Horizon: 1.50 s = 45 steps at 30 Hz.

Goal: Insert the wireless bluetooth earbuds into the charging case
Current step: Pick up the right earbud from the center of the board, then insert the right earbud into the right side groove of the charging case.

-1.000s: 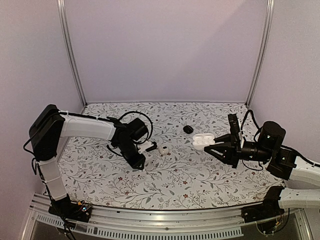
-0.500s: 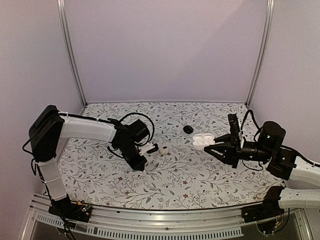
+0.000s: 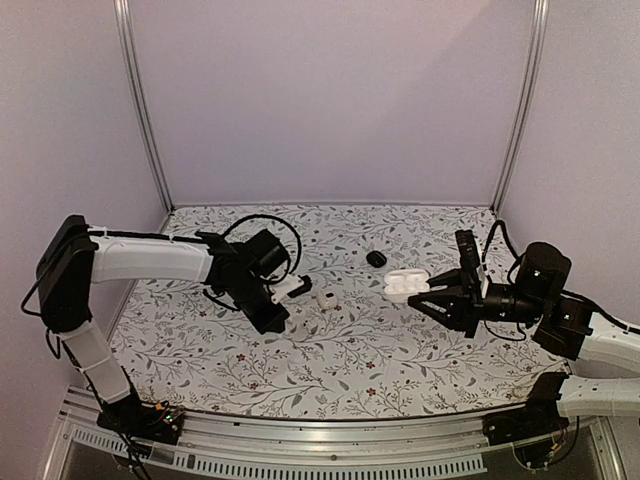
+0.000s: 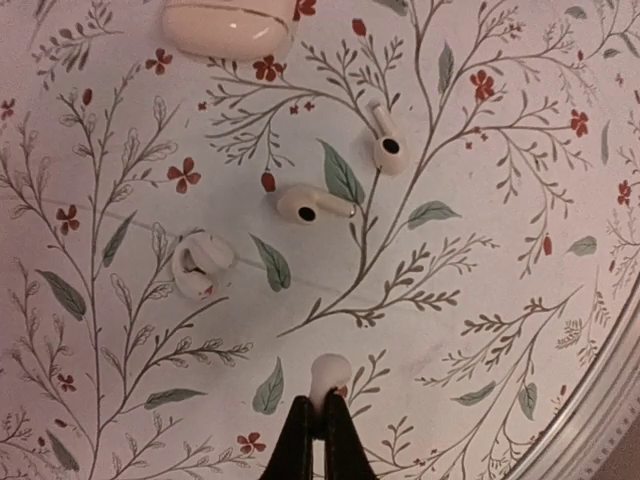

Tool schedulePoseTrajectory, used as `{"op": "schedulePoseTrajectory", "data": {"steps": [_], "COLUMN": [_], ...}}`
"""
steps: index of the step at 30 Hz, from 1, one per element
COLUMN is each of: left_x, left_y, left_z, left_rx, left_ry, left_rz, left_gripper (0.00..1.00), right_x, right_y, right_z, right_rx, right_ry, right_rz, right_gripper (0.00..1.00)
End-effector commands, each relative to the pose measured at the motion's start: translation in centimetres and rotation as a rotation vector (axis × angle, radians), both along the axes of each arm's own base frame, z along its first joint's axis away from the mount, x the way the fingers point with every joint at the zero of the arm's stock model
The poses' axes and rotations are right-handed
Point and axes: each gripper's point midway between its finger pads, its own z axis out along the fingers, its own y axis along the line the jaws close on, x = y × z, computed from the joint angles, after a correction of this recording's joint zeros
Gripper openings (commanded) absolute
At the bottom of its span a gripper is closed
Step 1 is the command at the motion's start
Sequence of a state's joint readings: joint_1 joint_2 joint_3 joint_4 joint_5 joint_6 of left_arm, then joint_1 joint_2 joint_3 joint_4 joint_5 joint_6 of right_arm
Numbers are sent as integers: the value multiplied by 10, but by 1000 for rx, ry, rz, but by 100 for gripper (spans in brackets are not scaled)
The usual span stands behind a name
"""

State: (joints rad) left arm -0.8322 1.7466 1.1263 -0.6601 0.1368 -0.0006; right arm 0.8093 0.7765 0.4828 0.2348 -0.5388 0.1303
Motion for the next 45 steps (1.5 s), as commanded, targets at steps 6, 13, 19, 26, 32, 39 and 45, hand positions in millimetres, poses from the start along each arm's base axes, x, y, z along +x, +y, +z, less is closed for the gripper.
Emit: {"op": "schedulePoseTrajectory", "data": {"steps": [6, 13, 19, 26, 32, 39, 45], "left_x": [-7, -69, -118, -152, -151, -144, -134], "left_y": [-38, -55, -81, -113, -133, -142, -146], "left_z": [192, 283, 312, 312, 302, 296, 284], "left_rx": [-544, -783, -843, -804, -741, -691, -587], "left_ry": [-415, -604, -671, -721, -740, -774, -811], "left_rz": [-113, -324, -473, -572, -571, -560, -559], "left_gripper": [0, 0, 0, 0, 0, 0, 0], "right_x": [-25, -42, -45, -45, -37, -33, -31], "right_y": [10, 20, 34, 41, 48, 52, 54], "right_z": [18, 35, 31, 29, 27, 20, 14], "right_rx": [41, 30, -29, -68, -104, -116, -130], "right_ry": [-127, -267, -323, -362, -329, -289, -239], "right_rz": [177, 272, 302, 295, 283, 275, 277], "right_gripper": [0, 0, 0, 0, 0, 0, 0]}}
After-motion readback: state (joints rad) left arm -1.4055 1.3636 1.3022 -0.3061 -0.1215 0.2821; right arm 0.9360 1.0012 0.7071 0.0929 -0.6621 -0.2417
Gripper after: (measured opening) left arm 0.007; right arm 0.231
